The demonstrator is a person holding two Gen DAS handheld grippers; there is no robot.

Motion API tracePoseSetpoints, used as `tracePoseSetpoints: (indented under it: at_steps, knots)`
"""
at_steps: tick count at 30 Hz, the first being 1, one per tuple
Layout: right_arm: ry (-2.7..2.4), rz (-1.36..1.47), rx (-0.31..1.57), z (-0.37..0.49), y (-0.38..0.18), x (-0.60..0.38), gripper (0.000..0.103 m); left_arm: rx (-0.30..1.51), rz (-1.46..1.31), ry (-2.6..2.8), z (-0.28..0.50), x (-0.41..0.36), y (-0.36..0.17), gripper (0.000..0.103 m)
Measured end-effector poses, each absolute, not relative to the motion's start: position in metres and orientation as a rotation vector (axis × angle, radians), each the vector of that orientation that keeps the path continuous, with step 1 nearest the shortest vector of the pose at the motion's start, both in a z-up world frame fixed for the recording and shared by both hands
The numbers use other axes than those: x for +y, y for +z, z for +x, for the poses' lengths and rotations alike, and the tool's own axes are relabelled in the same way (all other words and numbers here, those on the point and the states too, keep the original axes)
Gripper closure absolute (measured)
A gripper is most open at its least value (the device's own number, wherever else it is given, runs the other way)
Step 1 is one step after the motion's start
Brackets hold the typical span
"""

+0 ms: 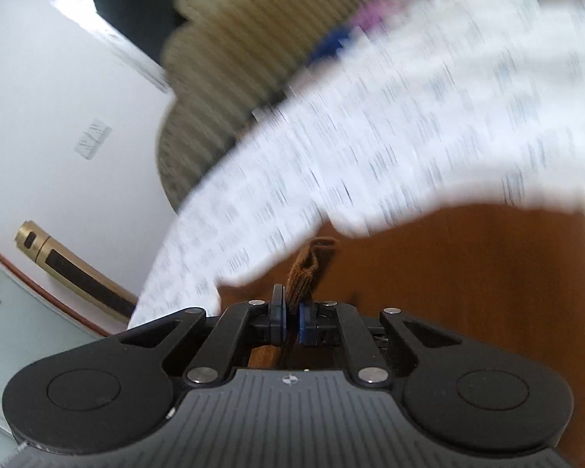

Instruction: Fold small clothes

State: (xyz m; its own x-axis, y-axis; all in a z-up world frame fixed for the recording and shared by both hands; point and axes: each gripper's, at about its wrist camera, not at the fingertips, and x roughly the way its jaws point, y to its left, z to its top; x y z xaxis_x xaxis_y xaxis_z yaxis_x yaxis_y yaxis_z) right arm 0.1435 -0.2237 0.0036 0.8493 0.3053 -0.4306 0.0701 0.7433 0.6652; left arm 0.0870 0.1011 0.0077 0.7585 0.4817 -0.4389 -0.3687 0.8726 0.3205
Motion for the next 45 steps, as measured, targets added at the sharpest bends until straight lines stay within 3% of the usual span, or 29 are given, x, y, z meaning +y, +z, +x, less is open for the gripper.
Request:
tracePoseSetpoints:
  at_steps: [5, 13, 18, 22, 32, 35, 38, 40, 42, 44, 45]
  knots:
    - [0.101, 0.602, 0.437, 0.126, 0.033, -0.24, 0.092, 0.565, 0.123, 0.361, 0.085, 0.115, 0.011, 0.0]
    - [-0.053, 0.59, 0.623, 0.11, -0.038, -0.279, 0.092, 0.607, 0.31, 0.294, 0.077, 0.079, -0.019, 0.0]
    - [-0.019, 0.55, 0.523, 0.088, -0.025, -0.281, 0.092, 0.6, 0.291, 0.239, 0.064, 0.086, -0.008, 0.0]
    - [-0.082, 0.5, 0.615, 0.093, -0.031, -0.287, 0.092, 0.619, 0.262, 0.17, 0.049, 0.093, -0.011, 0.0]
    - [-0.16, 0.399, 0.481, 0.061, -0.007, -0.275, 0.081, 0.531, 0.148, 0.183, 0.027, 0.1, 0.025, 0.0]
    - [-0.021, 0.394, 0.572, 0.077, -0.015, -0.258, 0.066, 0.582, 0.122, 0.114, 0.046, 0.084, 0.018, 0.0]
    - [-0.067, 0.364, 0.682, 0.091, -0.034, -0.251, 0.068, 0.637, 0.215, 0.157, 0.062, 0.064, -0.007, 0.0]
    - [-0.099, 0.352, 0.658, 0.083, -0.032, -0.249, 0.068, 0.647, 0.232, 0.174, 0.059, 0.061, -0.013, 0.0]
    - [-0.075, 0.324, 0.622, 0.069, -0.019, -0.243, 0.06, 0.629, 0.191, 0.134, 0.049, 0.063, -0.01, 0.0]
    - [-0.032, 0.272, 0.594, 0.056, -0.013, -0.235, 0.033, 0.622, 0.186, 0.109, 0.042, 0.06, -0.009, 0.0]
    - [-0.013, 0.249, 0.608, 0.053, -0.014, -0.232, 0.028, 0.627, 0.204, 0.111, 0.04, 0.058, -0.011, 0.0]
